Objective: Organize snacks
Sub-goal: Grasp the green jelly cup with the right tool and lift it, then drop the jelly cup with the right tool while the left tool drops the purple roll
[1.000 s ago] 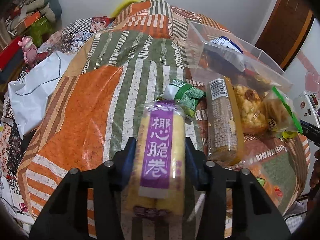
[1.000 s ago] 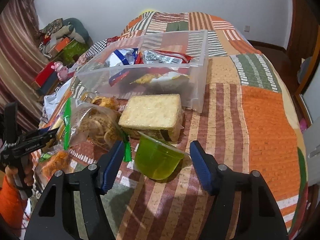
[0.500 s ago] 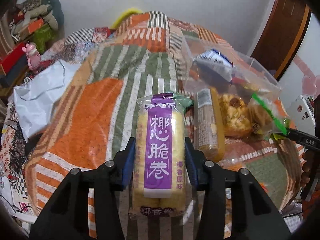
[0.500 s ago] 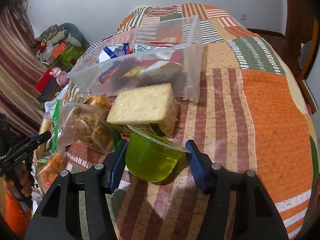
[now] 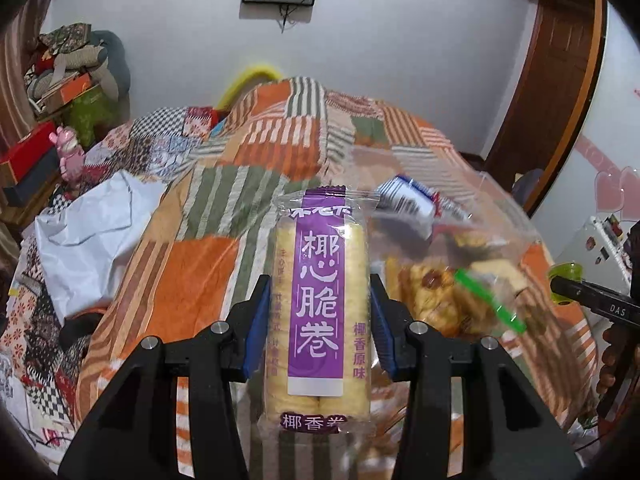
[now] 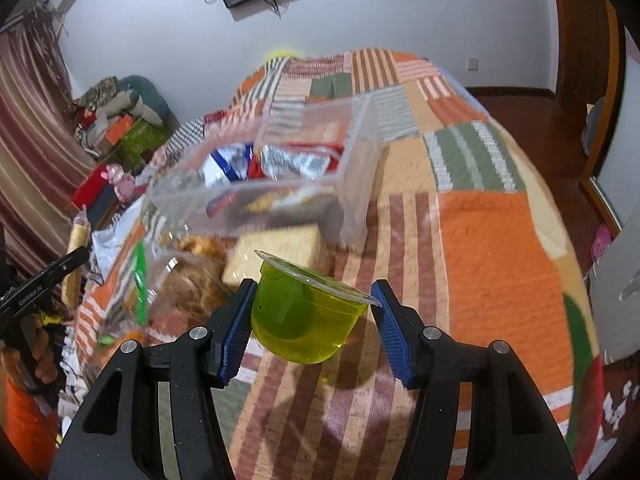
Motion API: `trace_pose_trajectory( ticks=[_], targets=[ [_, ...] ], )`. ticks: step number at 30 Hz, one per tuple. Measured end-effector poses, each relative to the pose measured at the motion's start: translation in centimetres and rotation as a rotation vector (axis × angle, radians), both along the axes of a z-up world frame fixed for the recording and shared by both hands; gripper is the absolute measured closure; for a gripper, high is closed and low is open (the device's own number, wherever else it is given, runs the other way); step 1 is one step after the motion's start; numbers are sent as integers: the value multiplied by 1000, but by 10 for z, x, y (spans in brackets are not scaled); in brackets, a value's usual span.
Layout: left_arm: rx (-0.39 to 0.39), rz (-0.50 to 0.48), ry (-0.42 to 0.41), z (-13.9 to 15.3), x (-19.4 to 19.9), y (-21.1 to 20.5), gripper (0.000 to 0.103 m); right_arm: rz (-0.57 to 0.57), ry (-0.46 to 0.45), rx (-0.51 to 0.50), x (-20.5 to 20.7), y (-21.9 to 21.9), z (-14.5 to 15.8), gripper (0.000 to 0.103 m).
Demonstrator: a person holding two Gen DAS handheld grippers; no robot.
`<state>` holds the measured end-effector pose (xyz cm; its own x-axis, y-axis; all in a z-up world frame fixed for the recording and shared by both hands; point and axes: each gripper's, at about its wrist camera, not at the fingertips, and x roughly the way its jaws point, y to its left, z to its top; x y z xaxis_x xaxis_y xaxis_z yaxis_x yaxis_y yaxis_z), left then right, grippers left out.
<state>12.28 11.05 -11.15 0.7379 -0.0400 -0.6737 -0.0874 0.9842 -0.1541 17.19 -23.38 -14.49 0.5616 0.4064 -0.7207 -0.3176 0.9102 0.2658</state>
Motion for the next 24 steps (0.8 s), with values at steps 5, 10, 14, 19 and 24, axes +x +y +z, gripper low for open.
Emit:
trace_pose_trajectory(
  ticks=[5, 10, 14, 19, 24],
  targets=[
    [1, -18, -53, 20, 13, -8, 57, 2, -76, -9, 3, 3, 20, 49],
    [0, -37, -76, 30, 28, -17, 57, 8, -123, 1, 11, 7, 33, 49],
    [7, -52, -85, 34, 40, -24, 58, 10, -157, 17, 21, 10, 42, 49],
    [10, -73, -92, 37, 56, -33, 57, 23, -185, 25, 31, 17, 48, 49],
    [9, -95, -96, 36, 75, -42, 58, 46, -193, 47, 41, 29, 50, 49]
  ],
)
